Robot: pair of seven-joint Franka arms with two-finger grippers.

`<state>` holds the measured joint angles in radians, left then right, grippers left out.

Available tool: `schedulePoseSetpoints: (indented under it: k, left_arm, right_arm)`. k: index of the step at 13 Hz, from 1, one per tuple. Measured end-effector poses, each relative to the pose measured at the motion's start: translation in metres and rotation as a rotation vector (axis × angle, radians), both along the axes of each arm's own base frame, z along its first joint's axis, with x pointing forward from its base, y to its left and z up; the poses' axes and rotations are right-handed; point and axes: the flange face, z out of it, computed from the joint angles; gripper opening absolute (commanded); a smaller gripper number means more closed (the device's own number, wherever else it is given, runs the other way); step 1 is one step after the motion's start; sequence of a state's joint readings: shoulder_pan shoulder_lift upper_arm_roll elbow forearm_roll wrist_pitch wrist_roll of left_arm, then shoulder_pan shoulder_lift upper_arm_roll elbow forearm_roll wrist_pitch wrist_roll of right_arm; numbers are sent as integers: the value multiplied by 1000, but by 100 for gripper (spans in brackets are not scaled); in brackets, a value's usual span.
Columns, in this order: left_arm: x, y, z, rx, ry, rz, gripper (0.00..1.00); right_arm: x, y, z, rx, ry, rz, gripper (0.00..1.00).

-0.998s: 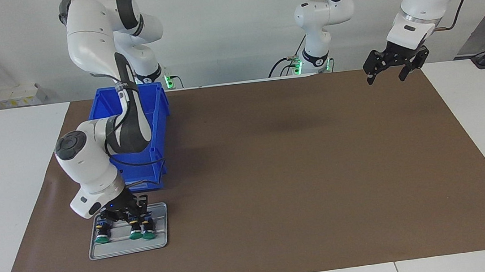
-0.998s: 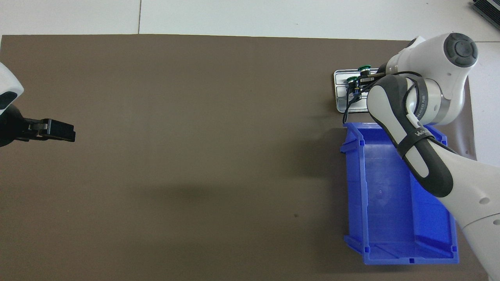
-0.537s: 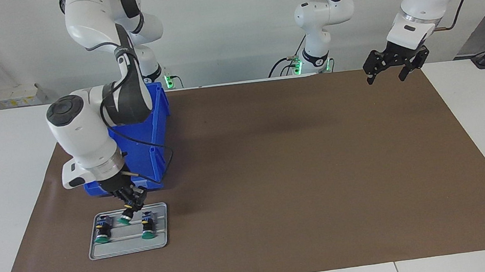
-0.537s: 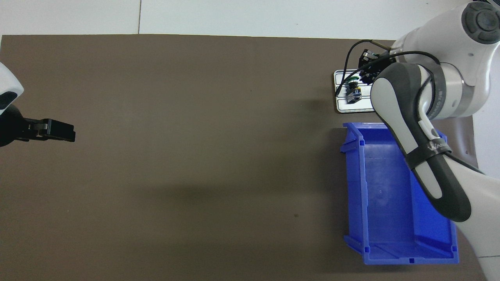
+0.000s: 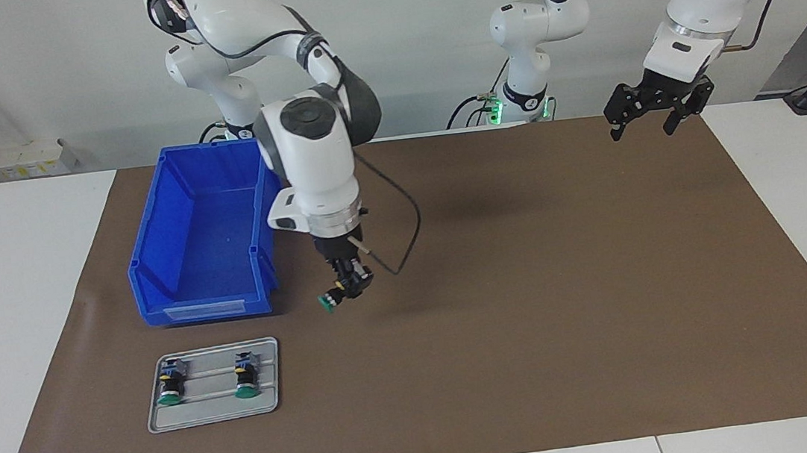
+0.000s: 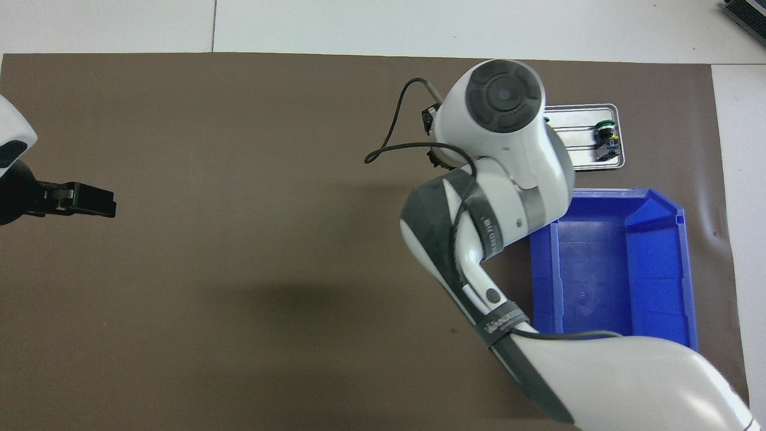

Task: Place and press button with both arms
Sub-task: 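Carry the button with the right gripper to the table center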

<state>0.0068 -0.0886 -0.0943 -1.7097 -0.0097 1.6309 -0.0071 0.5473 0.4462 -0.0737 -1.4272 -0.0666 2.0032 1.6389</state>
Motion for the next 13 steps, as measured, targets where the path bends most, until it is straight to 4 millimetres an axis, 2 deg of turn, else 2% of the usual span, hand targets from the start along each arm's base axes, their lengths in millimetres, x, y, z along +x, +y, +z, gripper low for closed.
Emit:
schedulePoseSetpoints:
  k: [3,4,6,8,13]
  left_arm:
    - [-1,-5,0,1,1,-9,100]
    - [-1,-6,0,1,4,-10,100]
    - [-2,-11,-1,2,10,-21,100]
    - [-3,-20,-1,3,12,-36,100]
    - [-6,-36,-1,4,12,-69,100]
  right_arm:
    - [-45,72,-15,-1,0,-139,0]
    - [-59,93,-28,-18,-1,-176,0]
    - [-89,138,-76,-61,8,-266,0]
    - [-99,159,-111,-50,-1,-362,0]
    - [-104,172,-125,4,-29,-403,0]
